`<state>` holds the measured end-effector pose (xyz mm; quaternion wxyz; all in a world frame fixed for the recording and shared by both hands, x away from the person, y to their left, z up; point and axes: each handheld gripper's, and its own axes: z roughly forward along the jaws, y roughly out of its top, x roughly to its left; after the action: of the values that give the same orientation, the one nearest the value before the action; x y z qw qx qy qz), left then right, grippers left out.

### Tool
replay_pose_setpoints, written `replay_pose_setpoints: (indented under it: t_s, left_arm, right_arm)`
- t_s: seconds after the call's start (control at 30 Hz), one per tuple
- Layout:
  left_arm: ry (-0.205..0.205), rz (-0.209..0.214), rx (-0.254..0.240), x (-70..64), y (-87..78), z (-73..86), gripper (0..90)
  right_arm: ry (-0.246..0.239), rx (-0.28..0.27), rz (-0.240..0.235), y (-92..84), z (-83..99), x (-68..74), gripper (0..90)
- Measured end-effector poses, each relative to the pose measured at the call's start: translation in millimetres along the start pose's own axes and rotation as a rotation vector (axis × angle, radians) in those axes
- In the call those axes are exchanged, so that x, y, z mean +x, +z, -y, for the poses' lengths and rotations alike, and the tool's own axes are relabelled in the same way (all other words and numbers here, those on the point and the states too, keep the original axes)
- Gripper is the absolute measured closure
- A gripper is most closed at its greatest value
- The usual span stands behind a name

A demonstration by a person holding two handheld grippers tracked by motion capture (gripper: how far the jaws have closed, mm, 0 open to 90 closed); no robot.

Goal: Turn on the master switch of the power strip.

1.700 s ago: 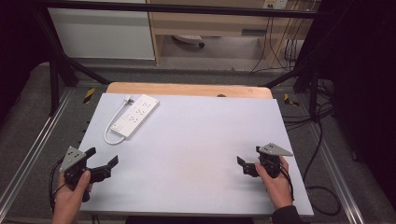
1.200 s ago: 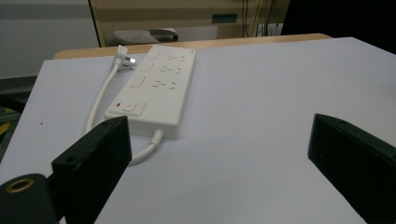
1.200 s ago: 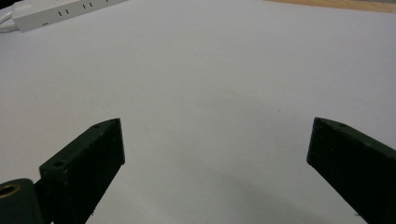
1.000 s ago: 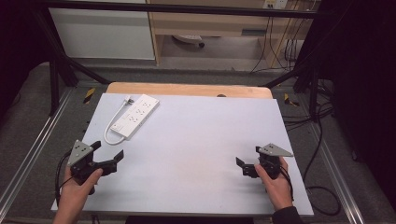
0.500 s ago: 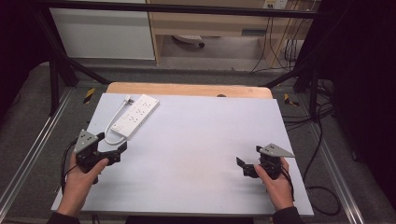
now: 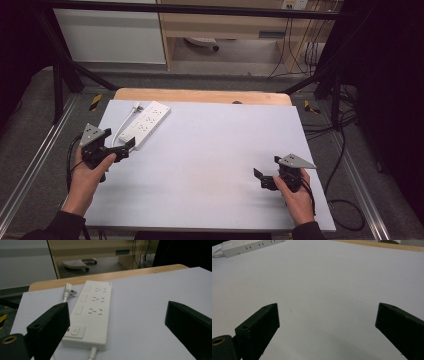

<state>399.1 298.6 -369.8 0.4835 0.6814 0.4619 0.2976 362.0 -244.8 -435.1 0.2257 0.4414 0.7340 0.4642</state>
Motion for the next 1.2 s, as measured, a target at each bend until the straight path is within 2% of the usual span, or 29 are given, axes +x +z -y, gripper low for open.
replay_pose_setpoints:
  t_s: [0.13, 0.4, 0.77, 1.2]
  left_arm:
    - [-0.002, -0.006, -0.007, 2.9, 3.9, -4.7, 5.9]
    - [0.026, -0.014, -0.013, 5.5, 18.4, -16.7, 5.9]
    - [0.023, -0.012, 0.001, 4.6, 33.1, -21.4, 6.1]
    - [0.015, -0.041, 0.028, 11.4, 47.0, -20.8, 7.8]
  right_arm:
    - [-0.002, -0.001, -0.002, -0.1, 0.0, 0.0, 5.6]
    - [0.002, -0.002, -0.003, 0.3, 0.0, -0.2, 4.7]
    - [-0.001, -0.011, 0.003, -1.0, -0.2, -1.6, 5.6]
    - [0.001, -0.009, 0.005, -2.1, -0.3, -3.9, 8.1]
